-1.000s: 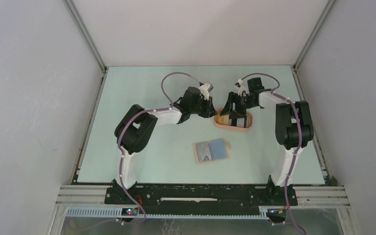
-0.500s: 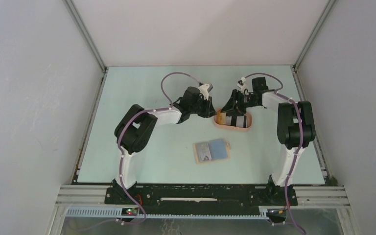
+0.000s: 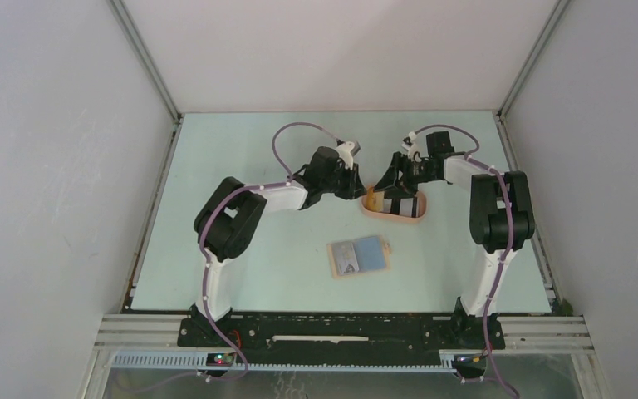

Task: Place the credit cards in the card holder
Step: Pick up the credit card from the storage box.

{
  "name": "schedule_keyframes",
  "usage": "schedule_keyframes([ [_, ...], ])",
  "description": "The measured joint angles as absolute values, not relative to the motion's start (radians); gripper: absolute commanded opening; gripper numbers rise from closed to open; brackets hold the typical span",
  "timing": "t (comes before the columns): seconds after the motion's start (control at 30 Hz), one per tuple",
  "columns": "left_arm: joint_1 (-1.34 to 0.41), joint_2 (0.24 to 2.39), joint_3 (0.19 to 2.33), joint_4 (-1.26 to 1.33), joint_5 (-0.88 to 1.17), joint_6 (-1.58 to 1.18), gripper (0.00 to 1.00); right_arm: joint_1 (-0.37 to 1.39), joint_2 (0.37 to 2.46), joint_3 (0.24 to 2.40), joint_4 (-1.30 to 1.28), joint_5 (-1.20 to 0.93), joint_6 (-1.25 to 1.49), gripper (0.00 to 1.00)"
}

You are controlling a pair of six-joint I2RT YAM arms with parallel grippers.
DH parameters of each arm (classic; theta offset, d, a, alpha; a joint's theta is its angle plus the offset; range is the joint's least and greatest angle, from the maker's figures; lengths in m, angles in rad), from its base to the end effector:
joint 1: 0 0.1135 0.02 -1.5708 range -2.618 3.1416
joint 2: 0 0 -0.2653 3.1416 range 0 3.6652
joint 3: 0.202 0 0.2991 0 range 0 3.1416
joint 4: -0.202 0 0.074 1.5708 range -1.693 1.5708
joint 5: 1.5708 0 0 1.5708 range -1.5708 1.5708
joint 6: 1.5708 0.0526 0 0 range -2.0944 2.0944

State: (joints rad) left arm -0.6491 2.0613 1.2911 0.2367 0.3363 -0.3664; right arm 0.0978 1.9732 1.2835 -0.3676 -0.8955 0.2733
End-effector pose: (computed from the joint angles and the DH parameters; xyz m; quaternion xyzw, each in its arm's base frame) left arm 0.3906 -0.3182 0.1237 0.2028 0.8360 -0.3646 0.3564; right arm 0.4345 0.0839 0.1244 -0.0331 0.8782 0.4538 0.1477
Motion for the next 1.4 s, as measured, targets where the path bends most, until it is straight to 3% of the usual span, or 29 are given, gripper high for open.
schedule_keyframes([
  [0.33, -0.637, 2.061, 1.291, 0.237, 0.321, -0.366, 0.23, 0.100, 2.012, 1.283, -0.371, -0.915, 0.276, 0.48],
  [0.73, -0.639, 2.061, 1.291, 0.237, 0.327, -0.366, 0.23, 0.127, 2.012, 1.283, -0.328, -1.025, 0.298, 0.33],
  [1.1, -0.645, 2.062, 1.291, 0.237, 0.338, -0.366, 0.23, 0.138, 2.012, 1.283, -0.347, -0.966, 0.286, 0.39],
  [1.4, -0.645, 2.062, 1.291, 0.237, 0.345, -0.366, 0.22, 0.146, 1.975, 1.319, -0.513, -0.855, 0.102, 0.55],
])
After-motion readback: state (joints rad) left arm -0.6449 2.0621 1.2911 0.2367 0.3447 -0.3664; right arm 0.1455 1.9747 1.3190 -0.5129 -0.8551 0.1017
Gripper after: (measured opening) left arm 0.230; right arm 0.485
